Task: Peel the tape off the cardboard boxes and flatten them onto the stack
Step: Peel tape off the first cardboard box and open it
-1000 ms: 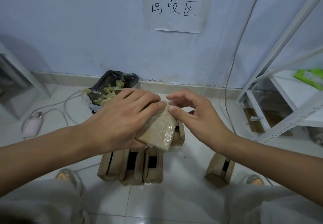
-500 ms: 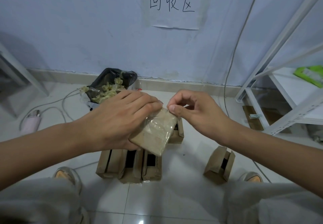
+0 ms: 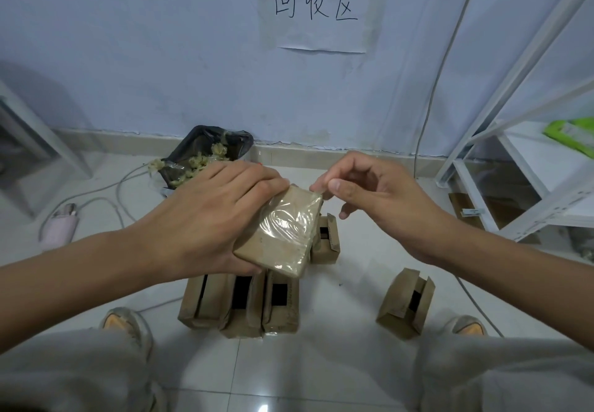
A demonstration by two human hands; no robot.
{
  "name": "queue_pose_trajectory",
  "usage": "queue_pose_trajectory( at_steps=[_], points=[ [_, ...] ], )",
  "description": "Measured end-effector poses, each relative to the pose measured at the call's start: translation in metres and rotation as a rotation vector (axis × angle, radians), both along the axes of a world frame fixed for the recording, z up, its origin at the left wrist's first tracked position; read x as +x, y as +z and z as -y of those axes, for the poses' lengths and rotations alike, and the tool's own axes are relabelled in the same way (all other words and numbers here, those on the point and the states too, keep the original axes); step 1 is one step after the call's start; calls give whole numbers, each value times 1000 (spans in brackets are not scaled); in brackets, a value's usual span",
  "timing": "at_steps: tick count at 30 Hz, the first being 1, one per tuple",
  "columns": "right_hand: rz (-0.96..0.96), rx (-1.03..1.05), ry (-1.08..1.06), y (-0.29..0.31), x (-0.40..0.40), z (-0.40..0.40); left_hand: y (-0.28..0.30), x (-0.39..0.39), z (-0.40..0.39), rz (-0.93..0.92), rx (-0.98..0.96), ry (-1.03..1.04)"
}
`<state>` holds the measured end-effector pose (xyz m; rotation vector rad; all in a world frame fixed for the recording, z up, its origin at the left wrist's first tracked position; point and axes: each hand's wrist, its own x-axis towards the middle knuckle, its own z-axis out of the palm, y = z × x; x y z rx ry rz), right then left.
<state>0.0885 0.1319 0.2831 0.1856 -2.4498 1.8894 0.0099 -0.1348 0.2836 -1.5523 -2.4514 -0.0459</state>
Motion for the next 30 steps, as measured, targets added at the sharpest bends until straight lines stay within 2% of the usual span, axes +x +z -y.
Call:
queue_pose_trajectory(
  at_steps=[4,9,11,15,18,22,26,30],
  points=[
    [-6,-113,-82,3,1,4,5,-1,-2,4,42,29],
    [7,-259,-191,11,-5,9,10,13,-6,186,123,96],
    [7,-271,-223,13,-7,10,10,19,-7,250,157,135],
    [-15,-279,-249,17,-8,9,11,23,-7,251,155,172],
    [-77,-253,-250,25,-9,4,12,23,-2,339,202,283],
    [-95,-185,-182,28,-6,3,14,26,0,176,148,265],
    [-55,-168,-168,24,-3,6,12,25,-1,167,89,315],
    [-71,-37,-171,23,-3,5,15,23,-4,131,73,302]
  ],
)
